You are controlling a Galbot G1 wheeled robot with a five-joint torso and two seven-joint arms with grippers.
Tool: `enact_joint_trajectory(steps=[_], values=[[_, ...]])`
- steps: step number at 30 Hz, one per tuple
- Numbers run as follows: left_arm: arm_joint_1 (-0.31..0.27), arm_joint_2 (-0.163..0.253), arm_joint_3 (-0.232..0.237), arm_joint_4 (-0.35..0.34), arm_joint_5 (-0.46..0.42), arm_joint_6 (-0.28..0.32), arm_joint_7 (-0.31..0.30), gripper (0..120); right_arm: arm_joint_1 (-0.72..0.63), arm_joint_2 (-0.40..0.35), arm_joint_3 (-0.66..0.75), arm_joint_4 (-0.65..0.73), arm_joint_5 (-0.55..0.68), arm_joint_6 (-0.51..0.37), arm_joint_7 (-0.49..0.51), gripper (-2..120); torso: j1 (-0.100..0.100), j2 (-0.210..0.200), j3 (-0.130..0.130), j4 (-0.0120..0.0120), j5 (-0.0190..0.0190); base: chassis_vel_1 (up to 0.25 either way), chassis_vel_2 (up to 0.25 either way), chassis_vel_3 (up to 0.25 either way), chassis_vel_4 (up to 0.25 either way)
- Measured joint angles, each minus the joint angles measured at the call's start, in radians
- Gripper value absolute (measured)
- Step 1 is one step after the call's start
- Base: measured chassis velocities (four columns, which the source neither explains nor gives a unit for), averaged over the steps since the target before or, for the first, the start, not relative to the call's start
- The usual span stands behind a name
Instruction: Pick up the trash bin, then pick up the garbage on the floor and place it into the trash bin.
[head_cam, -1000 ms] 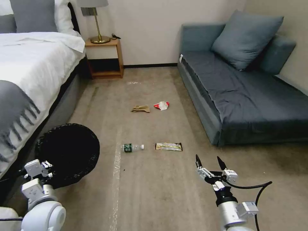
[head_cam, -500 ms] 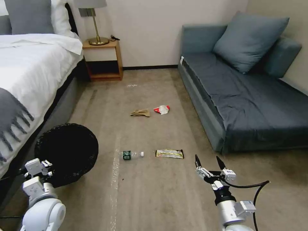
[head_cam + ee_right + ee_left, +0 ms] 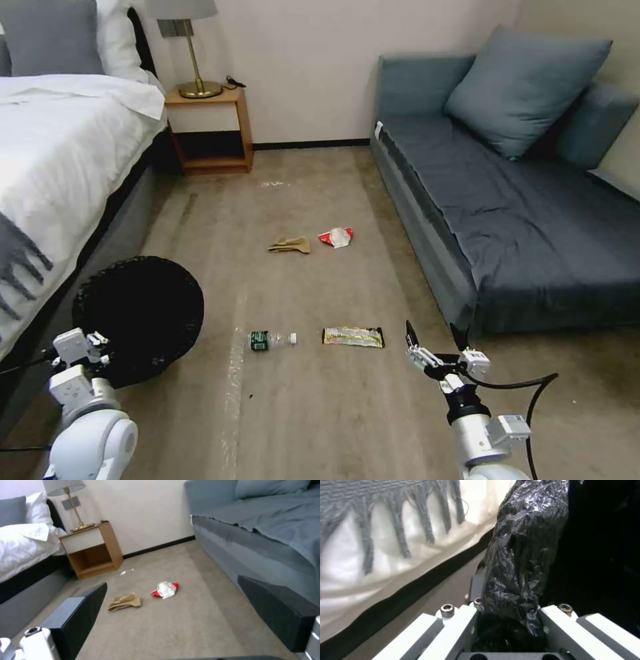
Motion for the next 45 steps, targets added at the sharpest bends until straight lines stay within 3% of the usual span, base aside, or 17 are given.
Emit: enact_joint_trajectory(steps=[33, 38, 40, 41, 44, 45], values=[[0.0, 0.014, 0.002, 0.041, -0.029, -0.071, 0.009, 4, 0.018, -0.018, -0.014, -0.043, -0.019, 0.005, -0.001, 100, 0.0, 0.0, 0.0, 0.0, -0.0001, -0.098, 0.1, 0.1, -0.102], [0.0, 0.021, 0.005, 0.041, -0.038, -0.086, 0.01, 4, 0.054, -0.089, -0.018, -0.064, -0.019, -0.014, -0.003, 100, 0.0, 0.0, 0.0, -0.0002, 0.0002, -0.075, 0.088, 0.081, -0.091], [0.001, 0.031, 0.003, 0.039, -0.041, -0.086, 0.01, 4, 0.099, -0.178, -0.022, -0.081, -0.006, -0.032, -0.028, 100, 0.0, 0.0, 0.0, 0.0, 0.0001, -0.028, 0.065, 0.033, -0.05], [0.001, 0.031, 0.003, 0.039, -0.041, -0.086, 0.01, 4, 0.099, -0.178, -0.022, -0.081, -0.006, -0.032, -0.028, 100, 0.0, 0.0, 0.0, 0.0, 0.0001, -0.017, 0.065, 0.033, -0.032], [0.007, 0.047, -0.001, 0.026, -0.056, -0.086, 0.01, 4, 0.19, -0.331, -0.048, -0.127, 0.027, -0.062, -0.093, 100, 0.0, 0.0, 0.0, -0.0001, 0.0003, 0.0, 0.0, 0.0, 0.0], [0.007, 0.047, -0.001, 0.026, -0.056, -0.086, 0.01, 4, 0.19, -0.331, -0.048, -0.127, 0.027, -0.062, -0.093, 100, 0.0, 0.0, 0.0, -0.0001, 0.0003, 0.0, 0.0, 0.0, 0.0]])
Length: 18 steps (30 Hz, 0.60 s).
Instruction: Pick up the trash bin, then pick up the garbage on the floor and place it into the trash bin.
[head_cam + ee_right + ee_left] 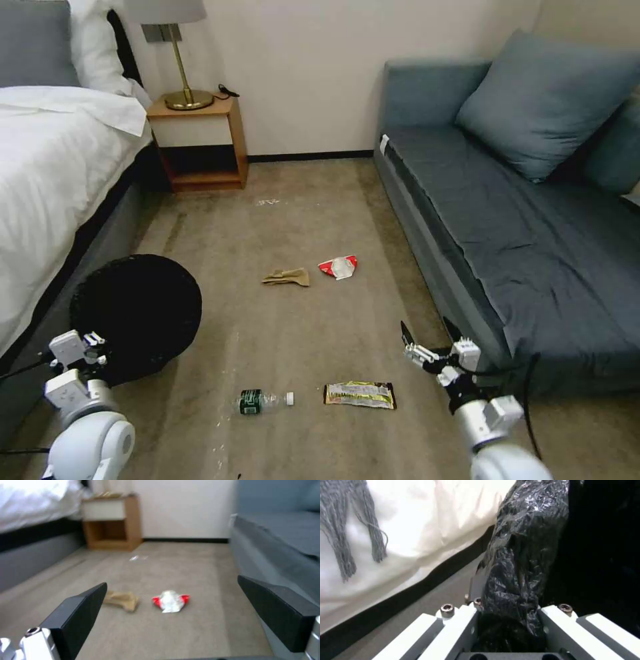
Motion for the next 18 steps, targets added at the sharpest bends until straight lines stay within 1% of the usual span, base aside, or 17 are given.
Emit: enact_joint_trajectory(steps=[1, 2, 3, 4, 5, 7, 8, 9, 10, 11, 12, 13, 14, 15, 17, 18], values=[[0.002, 0.002, -0.001, -0.001, -0.001, 0.0, 0.0, 4, 0.019, -0.026, -0.01, -0.01, 0.01, -0.005, -0.01, 100, 0.0, 0.0, 0.0, -0.0001, 0.0001, 0.0, 0.0, 0.0, 0.0], [0.005, 0.004, -0.001, -0.004, -0.001, 0.0, 0.002, 4, 0.059, -0.072, -0.037, -0.03, 0.031, -0.017, -0.025, 100, 0.0, 0.0, 0.0, 0.0001, -0.0001, 0.0, 0.0, 0.0, 0.0], [0.007, 0.005, -0.001, -0.005, -0.001, 0.0, 0.002, 4, 0.082, -0.096, -0.056, -0.043, 0.044, -0.023, -0.027, 100, 0.0, 0.0, 0.0, -0.0002, -0.0001, 0.0, 0.0, 0.0, 0.0], [0.01, 0.005, -0.001, -0.006, 0.0, 0.0, 0.005, 4, 0.14, -0.144, -0.115, -0.078, 0.066, -0.039, -0.031, 100, 0.0, 0.0, 0.0, 0.0, -0.0003, 0.0, 0.0, 0.0, 0.0], [0.01, 0.005, -0.001, -0.006, 0.0, 0.0, 0.005, 4, 0.14, -0.144, -0.115, -0.078, 0.066, -0.039, -0.031, 100, 0.0, 0.0, 0.0, 0.0, -0.0003, 0.0, 0.0, 0.0, 0.0], [0.011, 0.004, -0.002, -0.008, 0.007, 0.003, 0.006, 4, 0.234, -0.191, -0.225, -0.132, 0.085, -0.063, -0.035, 100, 0.0, 0.0, 0.0, -0.0001, 0.0, 0.0, 0.0, 0.0, 0.0], [0.012, 0.003, -0.005, -0.013, 0.015, 0.006, 0.007, 4, 0.314, -0.214, -0.3, -0.171, 0.097, -0.083, -0.037, 100, 0.0, 0.0, 0.0, -0.0001, 0.0002, 0.0, 0.0, 0.0, 0.0], [0.016, 0.0, -0.007, -0.02, 0.021, 0.008, 0.007, 4, 0.405, -0.225, -0.401, -0.215, 0.115, -0.109, -0.038, 100, 0.0, 0.0, 0.0, 0.0, -0.001, 0.0, 0.0, 0.0, 0.0], [0.016, 0.0, -0.007, -0.02, 0.021, 0.008, 0.007, 4, 0.405, -0.225, -0.401, -0.215, 0.115, -0.109, -0.038, 100, 0.0, 0.0, 0.0, 0.0, -0.001, 0.0, 0.0, 0.0, 0.0], [0.019, -0.001, -0.007, -0.024, 0.022, 0.009, 0.007, 4, 0.449, -0.225, -0.453, -0.238, 0.124, -0.12, -0.039, 100, 0.0, 0.0, 0.0, 0.0, -0.0006, 0.0, 0.0, 0.0, 0.0], [0.026, -0.004, -0.008, -0.03, 0.027, 0.011, 0.007, 4, 0.522, -0.214, -0.53, -0.28, 0.134, -0.134, -0.041, 100, 0.0, 0.0, 0.0, 0.0001, 0.0004, 0.0, 0.0, 0.0, 0.0], [0.029, -0.005, -0.009, -0.032, 0.032, 0.011, 0.007, 4, 0.582, -0.199, -0.587, -0.318, 0.14, -0.143, -0.046, 100, 0.0, 0.0, 0.0, -0.0001, 0.0002, 0.0, 0.0, 0.0, 0.0], [0.029, -0.005, -0.009, -0.032, 0.032, 0.011, 0.007, 4, 0.582, -0.199, -0.587, -0.318, 0.14, -0.143, -0.046, 100, 0.0, 0.0, 0.0, -0.0001, 0.0002, 0.0, 0.0, 0.0, 0.0], [0.031, -0.009, -0.009, -0.033, 0.041, 0.01, 0.009, 4, 0.673, -0.165, -0.667, -0.377, 0.146, -0.155, -0.054, 100, 0.0, 0.0, 0.0, 0.0003, -0.0007, 0.0, 0.0, 0.0, 0.0], [0.032, -0.013, -0.008, -0.033, 0.054, 0.009, 0.01, 4, 0.776, -0.111, -0.752, -0.451, 0.154, -0.168, -0.068, 100, 0.0, 0.0, 0.0, 0.0004, -0.0002, 0.0, 0.0, 0.0, 0.0], [0.031, -0.017, -0.007, -0.033, 0.064, 0.008, 0.01, 4, 0.843, -0.068, -0.81, -0.503, 0.163, -0.18, -0.077, 100, 0.0, 0.0, 0.0, 0.0007, -0.0006, 0.0, 0.0, 0.0, 0.0]])
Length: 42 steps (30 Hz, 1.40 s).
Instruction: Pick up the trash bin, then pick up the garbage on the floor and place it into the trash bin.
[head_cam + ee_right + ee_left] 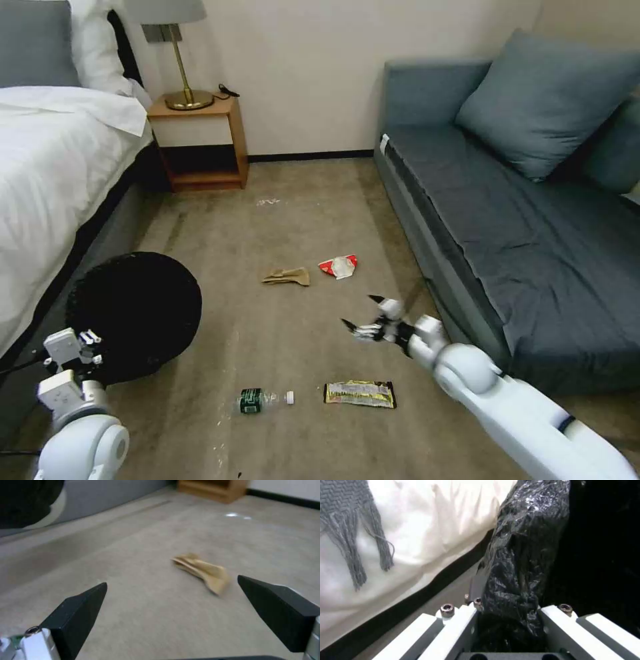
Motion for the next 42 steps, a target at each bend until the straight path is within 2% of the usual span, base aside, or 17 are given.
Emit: enact_joint_trajectory(steps=[1, 5, 14, 26, 30, 42], values=[[0.0, 0.0, 0.0, 0.0, 0.0, 0.0, 0.0, 4, 0.0, 0.0, 0.0, 0.0, 0.0, 0.0, 0.0, 100, 0.0, 0.0, 0.0, 0.0, 0.0, 0.0, 0.0, 0.0, 0.0], [-0.007, -0.007, 0.002, 0.0, 0.018, 0.0, 0.001, 4, 0.109, 0.1, -0.154, -0.117, 0.013, -0.026, -0.034, 100, 0.0, 0.0, 0.0, -0.0005, 0.0, 0.0, 0.0, 0.0, 0.0], [-0.004, -0.014, 0.002, -0.046, 0.044, 0.018, 0.002, 4, 0.146, 0.225, -0.334, -0.201, -0.024, -0.052, -0.078, 100, 0.0, 0.0, 0.0, -0.0005, 0.0001, 0.0, 0.0, 0.0, 0.0], [0.016, -0.052, 0.006, -0.074, 0.078, 0.022, 0.007, 4, 0.09, 0.3, -0.396, -0.26, -0.115, -0.045, -0.103, 100, 0.0, 0.0, 0.0, -0.0007, 0.0002, 0.0, 0.0, 0.0, 0.0], [0.026, -0.071, 0.006, -0.078, 0.092, 0.019, 0.01, 4, 0.081, 0.328, -0.407, -0.317, -0.16, -0.022, -0.11, 100, 0.0, 0.0, 0.0, -0.0007, 0.0002, 0.0, 0.0, 0.0, 0.0], [0.041, -0.087, 0.006, -0.083, 0.1, 0.016, 0.011, 4, 0.085, 0.371, -0.42, -0.414, -0.21, 0.013, -0.114, 100, 0.0, 0.0, 0.0, -0.0006, 0.0003, 0.0, 0.0, 0.0, 0.0]])
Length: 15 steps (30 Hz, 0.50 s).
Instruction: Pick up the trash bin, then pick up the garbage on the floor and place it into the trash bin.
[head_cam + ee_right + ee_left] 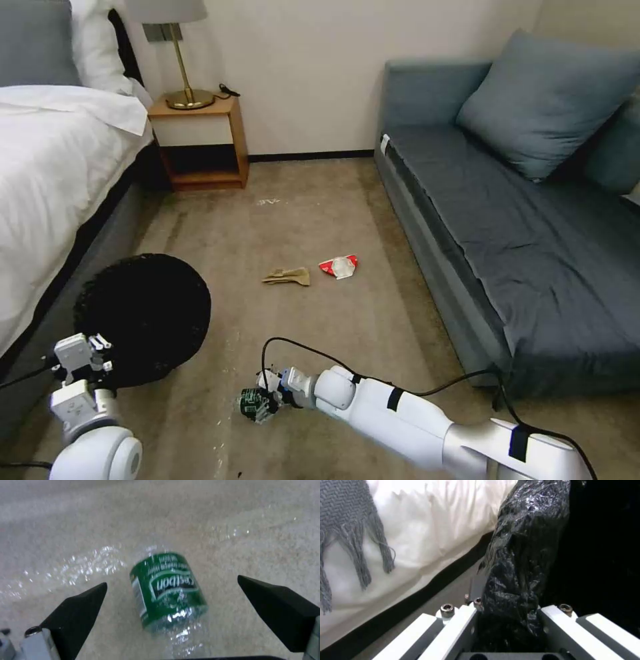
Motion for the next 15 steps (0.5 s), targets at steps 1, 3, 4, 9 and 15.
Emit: enact_joint_trajectory(steps=[1, 3, 4, 9, 15], values=[[0.002, -0.002, 0.0, -0.001, 0.0, 0.0, 0.0, 4, 0.001, 0.008, -0.005, -0.018, -0.01, 0.007, 0.0, 100, 0.0, 0.0, 0.0, -0.0001, 0.0001, 0.0, 0.0, 0.0, 0.0], [0.004, -0.003, -0.001, -0.004, -0.001, 0.0, 0.0, 4, 0.002, 0.019, -0.011, -0.052, -0.026, 0.02, 0.0, 100, 0.0, 0.0, 0.0, 0.0, 0.0, 0.0, 0.0, 0.0, 0.0], [0.005, -0.003, -0.001, -0.005, -0.002, 0.0, 0.0, 4, 0.004, 0.027, -0.015, -0.075, -0.037, 0.03, -0.001, 100, 0.0, 0.0, 0.0, 0.0, 0.0001, 0.0, 0.0, 0.0, 0.0], [0.008, -0.005, -0.001, -0.006, -0.009, -0.001, 0.001, 4, 0.008, 0.063, -0.009, -0.161, -0.081, 0.07, -0.009, 96, 0.0, 0.0, 0.0, 0.0, 0.0, 0.0, 0.0, 0.0, 0.0], [0.013, -0.003, -0.002, -0.006, -0.022, -0.004, 0.002, 4, 0.006, 0.068, 0.011, -0.19, -0.106, 0.086, -0.026, 76, 0.0, 0.0, 0.0, 0.0, 0.0001, 0.0, 0.0, 0.0, 0.0]])
